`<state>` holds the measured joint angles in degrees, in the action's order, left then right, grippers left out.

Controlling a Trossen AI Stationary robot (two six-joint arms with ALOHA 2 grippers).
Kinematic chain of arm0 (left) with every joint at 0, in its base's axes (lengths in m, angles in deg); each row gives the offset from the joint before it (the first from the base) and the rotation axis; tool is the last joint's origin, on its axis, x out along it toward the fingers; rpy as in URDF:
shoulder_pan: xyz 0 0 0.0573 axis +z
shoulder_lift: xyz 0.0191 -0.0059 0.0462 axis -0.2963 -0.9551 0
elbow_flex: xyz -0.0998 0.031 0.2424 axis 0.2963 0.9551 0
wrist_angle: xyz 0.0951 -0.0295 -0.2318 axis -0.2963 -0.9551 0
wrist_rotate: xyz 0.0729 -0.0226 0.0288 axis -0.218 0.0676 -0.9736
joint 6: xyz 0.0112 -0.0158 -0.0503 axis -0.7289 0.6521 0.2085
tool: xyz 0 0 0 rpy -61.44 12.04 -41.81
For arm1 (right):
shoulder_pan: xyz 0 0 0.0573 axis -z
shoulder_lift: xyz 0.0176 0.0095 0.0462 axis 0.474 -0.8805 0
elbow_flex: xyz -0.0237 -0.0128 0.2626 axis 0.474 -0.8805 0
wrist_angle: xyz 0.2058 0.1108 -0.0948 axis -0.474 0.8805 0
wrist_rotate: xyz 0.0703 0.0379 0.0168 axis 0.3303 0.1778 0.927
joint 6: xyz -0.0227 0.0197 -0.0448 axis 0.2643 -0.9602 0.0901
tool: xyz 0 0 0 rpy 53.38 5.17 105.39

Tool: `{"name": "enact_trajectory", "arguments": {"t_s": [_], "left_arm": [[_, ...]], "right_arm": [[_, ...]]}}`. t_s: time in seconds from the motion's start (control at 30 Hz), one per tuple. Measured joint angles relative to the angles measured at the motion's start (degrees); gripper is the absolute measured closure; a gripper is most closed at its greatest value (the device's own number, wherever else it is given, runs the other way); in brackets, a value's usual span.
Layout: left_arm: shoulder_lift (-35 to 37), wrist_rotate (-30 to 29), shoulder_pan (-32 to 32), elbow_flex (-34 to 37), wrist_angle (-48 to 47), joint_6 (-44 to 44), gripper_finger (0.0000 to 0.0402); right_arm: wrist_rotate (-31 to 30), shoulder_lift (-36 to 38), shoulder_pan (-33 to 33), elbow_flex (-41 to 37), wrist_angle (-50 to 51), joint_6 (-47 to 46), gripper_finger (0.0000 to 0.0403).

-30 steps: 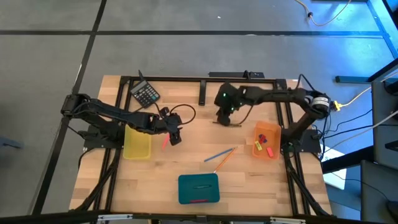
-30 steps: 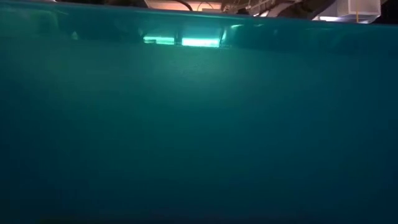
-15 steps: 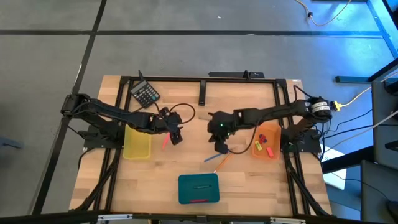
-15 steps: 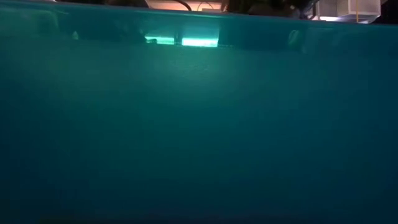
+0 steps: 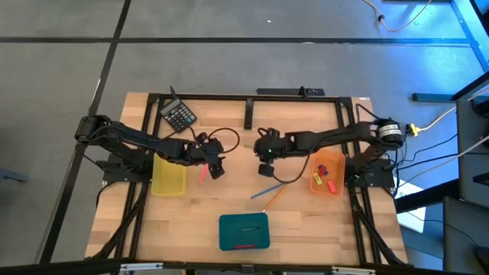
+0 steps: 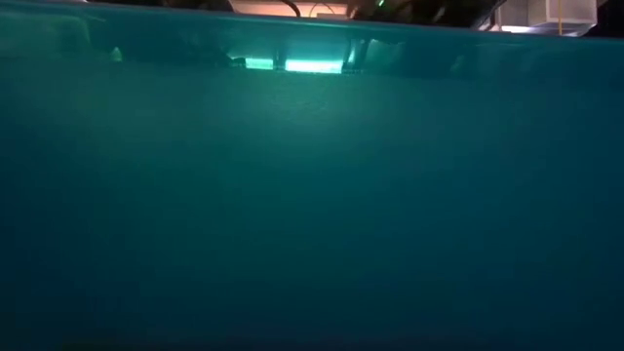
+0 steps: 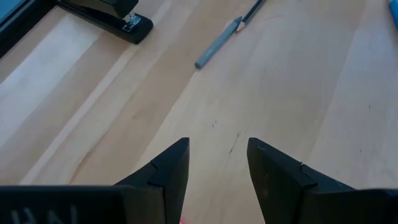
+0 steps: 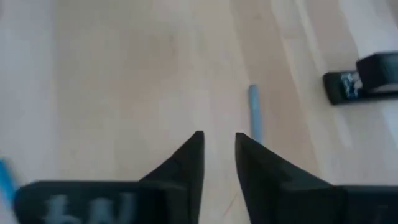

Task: Sort crayons/erasers/pens/pencils in bins
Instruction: Put the gray crayon into the blue bin

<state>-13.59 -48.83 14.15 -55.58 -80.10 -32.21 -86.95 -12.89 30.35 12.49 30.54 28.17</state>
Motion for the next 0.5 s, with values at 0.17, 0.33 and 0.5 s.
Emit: {"name": "enact_trajectory", "arguments": {"t_s": [0.17,0.33,0.5], "left_arm": [[0.0,-0.8,0.2,0.0,0.1,-0.3,0.0246],[0.0,-1.0,0.2,0.0,0.1,-0.3,0.0246],[0.0,-1.0,0.1,0.0,0.0,-0.3,0.0246]], "right_arm": [[3.1,-5.3,3.7,-0.1,-9.7,2.1,0.0259],[4.8,-10.0,6.5,-0.2,-14.1,3.5,0.0225],[4.5,-12.2,8.4,-0.2,-14.4,4.3,0.0231]]}}
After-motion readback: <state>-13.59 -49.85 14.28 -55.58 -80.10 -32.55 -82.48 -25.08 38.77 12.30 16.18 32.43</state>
